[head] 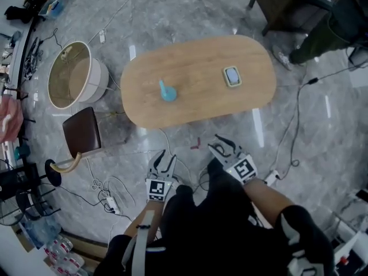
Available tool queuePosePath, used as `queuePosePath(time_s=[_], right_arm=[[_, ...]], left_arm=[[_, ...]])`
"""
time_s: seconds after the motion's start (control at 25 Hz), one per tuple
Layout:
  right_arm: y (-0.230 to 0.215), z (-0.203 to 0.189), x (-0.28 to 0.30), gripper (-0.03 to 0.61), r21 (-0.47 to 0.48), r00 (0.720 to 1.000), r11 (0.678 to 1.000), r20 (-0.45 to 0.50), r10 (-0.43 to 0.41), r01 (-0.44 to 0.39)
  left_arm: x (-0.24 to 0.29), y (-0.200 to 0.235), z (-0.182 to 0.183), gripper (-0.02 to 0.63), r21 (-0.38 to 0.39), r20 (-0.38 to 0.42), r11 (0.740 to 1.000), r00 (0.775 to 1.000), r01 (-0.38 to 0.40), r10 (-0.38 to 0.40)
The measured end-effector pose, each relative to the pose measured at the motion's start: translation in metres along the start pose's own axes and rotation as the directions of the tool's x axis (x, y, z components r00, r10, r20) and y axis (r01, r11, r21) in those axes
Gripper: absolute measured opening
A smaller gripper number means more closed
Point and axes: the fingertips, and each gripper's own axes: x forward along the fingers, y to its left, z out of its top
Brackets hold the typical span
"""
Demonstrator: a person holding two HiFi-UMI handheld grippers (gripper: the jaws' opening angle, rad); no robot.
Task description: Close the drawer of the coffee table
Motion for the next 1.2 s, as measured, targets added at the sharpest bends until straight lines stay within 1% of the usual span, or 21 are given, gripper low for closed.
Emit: queuePosePath(time_s=[0.08, 0.24, 0.36, 0.56, 0.64, 0.72, 0.88, 0.96, 1.04, 1.2], right_arm=[[-0.008, 0.028, -0.015, 0.146, -0.012, 0.999, 1.0, 0.035, -0.013, 0.013], [-0.017, 0.081, -0.042, 0.146, -0.045, 0.995, 0.999, 0.096, -0.025, 0.029], [-0.024, 0.112, -0.057, 0.146, -0.065, 0.991, 0.998, 0.13, -0.011, 0.019], [-0.028, 0.17, -0.081, 0.146, -0.117, 0.976, 0.993, 0.21, 0.057, -0.033], [-0.026, 0.191, -0.086, 0.146, -0.153, 0.97, 0.987, 0.228, 0.08, -0.046], [-0.02, 0.206, -0.088, 0.146, -0.173, 0.968, 0.984, 0.238, 0.077, -0.035], [-0.009, 0.224, -0.088, 0.146, -0.171, 0.973, 0.985, 0.231, 0.01, 0.031], [-0.005, 0.24, -0.089, 0.146, -0.169, 0.963, 0.983, 0.27, -0.017, 0.064], [0.01, 0.26, -0.092, 0.146, -0.156, 0.949, 0.983, 0.314, -0.039, 0.092], [0.037, 0.304, -0.079, 0.146, -0.195, 0.934, 0.974, 0.355, -0.037, 0.112]], left_arm=[[-0.01, -0.001, 0.026, 0.161, 0.022, 0.017, 1.0, 1.0, 0.004, -0.005], [-0.031, 0.002, 0.09, 0.161, 0.057, 0.083, 0.998, 0.996, -0.011, 0.006], [-0.041, 0.003, 0.137, 0.161, 0.059, 0.135, 0.998, 0.99, -0.035, 0.026], [-0.064, 0.007, 0.218, 0.161, 0.068, 0.243, 0.991, 0.966, -0.111, 0.092], [-0.077, 0.01, 0.247, 0.161, 0.076, 0.285, 0.99, 0.954, -0.122, 0.096], [-0.091, 0.012, 0.266, 0.161, 0.093, 0.324, 0.989, 0.943, -0.116, 0.08], [-0.116, 0.023, 0.285, 0.161, 0.104, 0.382, 0.991, 0.923, -0.084, 0.038], [-0.124, 0.03, 0.295, 0.161, 0.108, 0.395, 0.992, 0.918, -0.072, 0.024], [-0.143, 0.04, 0.307, 0.161, 0.118, 0.413, 0.991, 0.911, -0.058, 0.004], [-0.179, 0.066, 0.333, 0.161, 0.132, 0.469, 0.991, 0.881, -0.006, -0.057]])
